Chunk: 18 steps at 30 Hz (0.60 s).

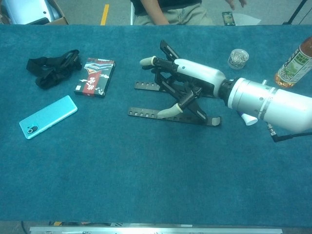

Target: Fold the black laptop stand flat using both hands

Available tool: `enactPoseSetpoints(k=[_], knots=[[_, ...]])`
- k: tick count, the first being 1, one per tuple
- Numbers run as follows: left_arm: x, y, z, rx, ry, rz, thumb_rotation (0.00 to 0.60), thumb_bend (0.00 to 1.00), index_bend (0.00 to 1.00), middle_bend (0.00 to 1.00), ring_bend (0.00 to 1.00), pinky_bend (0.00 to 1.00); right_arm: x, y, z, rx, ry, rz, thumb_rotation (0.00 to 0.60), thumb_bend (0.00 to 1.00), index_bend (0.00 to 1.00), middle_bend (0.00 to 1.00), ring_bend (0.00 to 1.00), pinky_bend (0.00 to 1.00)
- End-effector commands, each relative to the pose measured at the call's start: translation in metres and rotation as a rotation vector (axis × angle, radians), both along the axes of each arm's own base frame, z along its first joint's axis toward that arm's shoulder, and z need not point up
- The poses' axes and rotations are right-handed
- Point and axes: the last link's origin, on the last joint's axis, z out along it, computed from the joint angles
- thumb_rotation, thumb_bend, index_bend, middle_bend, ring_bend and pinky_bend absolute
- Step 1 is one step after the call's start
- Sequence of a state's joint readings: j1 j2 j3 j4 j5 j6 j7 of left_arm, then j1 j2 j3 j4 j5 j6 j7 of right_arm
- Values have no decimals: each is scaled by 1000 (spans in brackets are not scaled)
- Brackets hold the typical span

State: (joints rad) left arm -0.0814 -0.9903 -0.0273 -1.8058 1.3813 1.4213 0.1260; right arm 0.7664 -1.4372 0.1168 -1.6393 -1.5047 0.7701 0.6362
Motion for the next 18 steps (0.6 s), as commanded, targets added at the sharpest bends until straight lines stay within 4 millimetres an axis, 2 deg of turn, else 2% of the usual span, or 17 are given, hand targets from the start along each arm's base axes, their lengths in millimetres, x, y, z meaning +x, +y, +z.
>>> enactPoseSetpoints(k=[1,10,18], knots=[[0,0,0,-1,1,0,600,285,0,0,0,0,-6,-4,3,32,-1,-24,538,61,0,113,179,431],[5,1,-1,-4,12,-6,600,285,0,0,0,0,-18,-4,15,147,7,-80,537,63,0,114,186,439],[9,1,0,3,18,-9,600,285,0,0,0,0,-29,-6,35,219,-3,-92,536,70,0,114,186,439]])
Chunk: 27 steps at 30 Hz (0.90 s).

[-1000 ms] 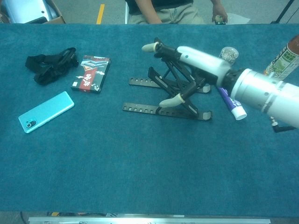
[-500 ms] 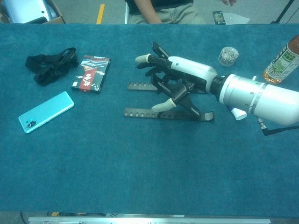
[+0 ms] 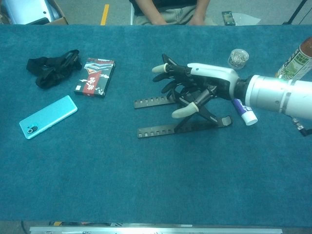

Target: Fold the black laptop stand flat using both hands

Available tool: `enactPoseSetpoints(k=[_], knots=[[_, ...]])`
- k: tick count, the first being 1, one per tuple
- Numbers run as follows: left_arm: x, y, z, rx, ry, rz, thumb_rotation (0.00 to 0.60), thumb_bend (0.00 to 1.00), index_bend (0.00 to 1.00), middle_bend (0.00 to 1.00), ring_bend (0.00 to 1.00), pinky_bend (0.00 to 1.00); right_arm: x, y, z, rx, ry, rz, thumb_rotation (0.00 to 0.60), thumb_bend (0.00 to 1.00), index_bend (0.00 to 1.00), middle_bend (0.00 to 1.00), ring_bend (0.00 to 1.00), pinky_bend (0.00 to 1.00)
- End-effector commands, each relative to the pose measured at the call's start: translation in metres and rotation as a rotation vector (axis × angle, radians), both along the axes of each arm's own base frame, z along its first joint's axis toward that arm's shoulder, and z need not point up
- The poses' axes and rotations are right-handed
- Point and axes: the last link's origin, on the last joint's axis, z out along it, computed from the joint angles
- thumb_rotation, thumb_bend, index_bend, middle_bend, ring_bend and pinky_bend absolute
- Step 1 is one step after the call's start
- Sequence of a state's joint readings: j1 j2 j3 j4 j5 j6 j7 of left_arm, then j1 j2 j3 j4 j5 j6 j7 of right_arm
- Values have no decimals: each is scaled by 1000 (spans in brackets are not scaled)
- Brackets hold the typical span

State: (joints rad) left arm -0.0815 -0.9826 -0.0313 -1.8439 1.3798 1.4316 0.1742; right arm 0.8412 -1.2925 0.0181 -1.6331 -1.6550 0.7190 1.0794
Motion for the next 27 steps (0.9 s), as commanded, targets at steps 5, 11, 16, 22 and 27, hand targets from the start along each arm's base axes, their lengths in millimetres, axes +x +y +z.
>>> enactPoseSetpoints(k=[5,11,16,22,27], knots=[[3,2,-2,-5,-2,-7,600,285,0,0,0,0,-5,-7,22,-5,-16,43,536,71,0,114,186,441],[3,3,-5,-13,-9,-10,600,285,0,0,0,0,6,2,20,-78,-63,135,537,77,0,114,188,339],[2,3,-4,-12,-14,-17,600,285,0,0,0,0,15,14,22,-199,-85,209,538,77,0,114,161,278],[-1,4,-5,-16,-23,-18,600,285,0,0,0,0,13,27,27,-540,44,341,539,92,0,102,66,134],[-2,6,-7,-23,-30,-26,600,285,0,0,0,0,11,42,21,-721,193,396,539,100,0,53,2,56]])
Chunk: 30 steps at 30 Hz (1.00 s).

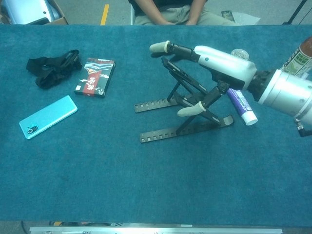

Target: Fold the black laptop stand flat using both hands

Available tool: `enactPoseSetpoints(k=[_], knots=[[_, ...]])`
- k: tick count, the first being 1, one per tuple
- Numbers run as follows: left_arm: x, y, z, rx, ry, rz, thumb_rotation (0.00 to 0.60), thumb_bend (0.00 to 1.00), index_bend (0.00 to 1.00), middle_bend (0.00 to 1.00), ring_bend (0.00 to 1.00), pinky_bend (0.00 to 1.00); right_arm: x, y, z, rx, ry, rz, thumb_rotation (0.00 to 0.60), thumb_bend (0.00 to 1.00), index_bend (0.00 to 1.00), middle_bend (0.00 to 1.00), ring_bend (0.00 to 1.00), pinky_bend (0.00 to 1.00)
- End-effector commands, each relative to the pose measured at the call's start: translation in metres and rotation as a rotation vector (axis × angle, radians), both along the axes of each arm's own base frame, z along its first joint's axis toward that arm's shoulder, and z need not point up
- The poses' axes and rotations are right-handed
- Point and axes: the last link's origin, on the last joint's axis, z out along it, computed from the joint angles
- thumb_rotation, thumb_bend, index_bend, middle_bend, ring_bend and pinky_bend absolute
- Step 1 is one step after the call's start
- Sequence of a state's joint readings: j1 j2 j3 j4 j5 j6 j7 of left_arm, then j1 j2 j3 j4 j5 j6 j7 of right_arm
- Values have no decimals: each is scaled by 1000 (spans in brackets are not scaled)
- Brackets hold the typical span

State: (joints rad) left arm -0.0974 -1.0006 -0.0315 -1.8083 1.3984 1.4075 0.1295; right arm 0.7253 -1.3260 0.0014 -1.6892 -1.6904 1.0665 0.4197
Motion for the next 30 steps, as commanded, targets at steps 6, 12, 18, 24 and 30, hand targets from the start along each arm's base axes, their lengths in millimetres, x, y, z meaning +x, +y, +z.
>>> enactPoseSetpoints(k=[6,12,18,24,30], knots=[[-2,3,0,-5,-4,-9,600,285,0,0,0,0,1,32,-11,-359,136,18,538,99,0,12,0,31],[-5,2,-1,-6,-13,-3,600,285,0,0,0,0,0,30,-24,-413,179,26,540,100,0,12,0,31],[-9,1,1,-2,-14,5,600,284,0,0,0,0,2,26,-40,-425,195,36,538,99,0,12,0,31],[-12,0,2,2,-13,12,600,285,0,0,0,0,-2,20,-48,-418,226,30,541,152,0,12,0,31],[-11,1,0,-3,-15,11,600,285,0,0,0,0,-10,16,-39,-485,246,27,539,188,0,12,0,31]])
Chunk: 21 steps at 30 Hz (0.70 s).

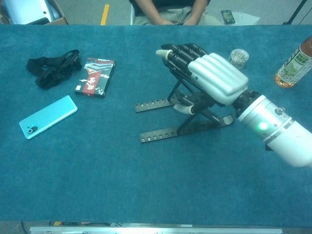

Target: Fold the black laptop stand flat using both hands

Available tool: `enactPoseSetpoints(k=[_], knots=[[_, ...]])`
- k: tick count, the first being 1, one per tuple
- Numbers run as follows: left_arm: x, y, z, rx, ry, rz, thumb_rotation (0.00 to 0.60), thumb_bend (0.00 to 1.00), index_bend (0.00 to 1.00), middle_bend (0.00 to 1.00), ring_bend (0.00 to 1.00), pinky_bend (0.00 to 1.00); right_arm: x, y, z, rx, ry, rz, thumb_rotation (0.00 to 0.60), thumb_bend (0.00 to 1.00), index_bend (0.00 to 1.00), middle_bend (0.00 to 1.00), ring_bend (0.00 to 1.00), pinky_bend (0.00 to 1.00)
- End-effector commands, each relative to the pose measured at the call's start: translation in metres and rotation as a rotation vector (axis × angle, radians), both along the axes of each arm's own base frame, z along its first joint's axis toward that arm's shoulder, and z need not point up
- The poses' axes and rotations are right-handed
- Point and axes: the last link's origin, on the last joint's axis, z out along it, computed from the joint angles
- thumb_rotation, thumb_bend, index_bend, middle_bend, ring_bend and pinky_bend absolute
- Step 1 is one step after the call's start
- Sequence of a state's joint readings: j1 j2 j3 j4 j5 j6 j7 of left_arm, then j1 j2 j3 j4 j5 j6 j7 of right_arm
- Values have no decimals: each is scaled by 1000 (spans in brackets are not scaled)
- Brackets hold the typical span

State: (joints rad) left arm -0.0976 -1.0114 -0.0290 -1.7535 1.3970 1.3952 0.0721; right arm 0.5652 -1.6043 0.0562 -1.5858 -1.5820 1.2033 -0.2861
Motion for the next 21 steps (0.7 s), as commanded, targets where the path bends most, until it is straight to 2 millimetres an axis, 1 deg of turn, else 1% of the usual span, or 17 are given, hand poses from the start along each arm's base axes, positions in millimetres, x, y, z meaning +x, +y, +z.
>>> enactPoseSetpoints(k=[1,8,18,21], knots=[[1,0,-1,-2,-1,-3,600,285,0,0,0,0,-5,-1,8,-51,11,4,538,188,0,12,0,31],[5,2,-5,-12,-8,-18,600,285,0,0,0,0,-20,3,32,-133,23,-23,537,190,0,12,0,31],[8,3,-11,-35,-14,-33,600,285,0,0,0,0,-54,11,70,-251,42,-116,539,190,0,12,0,31],[9,3,-11,-38,-13,-38,600,285,0,0,0,0,-62,13,78,-276,41,-143,538,190,0,12,0,31]])
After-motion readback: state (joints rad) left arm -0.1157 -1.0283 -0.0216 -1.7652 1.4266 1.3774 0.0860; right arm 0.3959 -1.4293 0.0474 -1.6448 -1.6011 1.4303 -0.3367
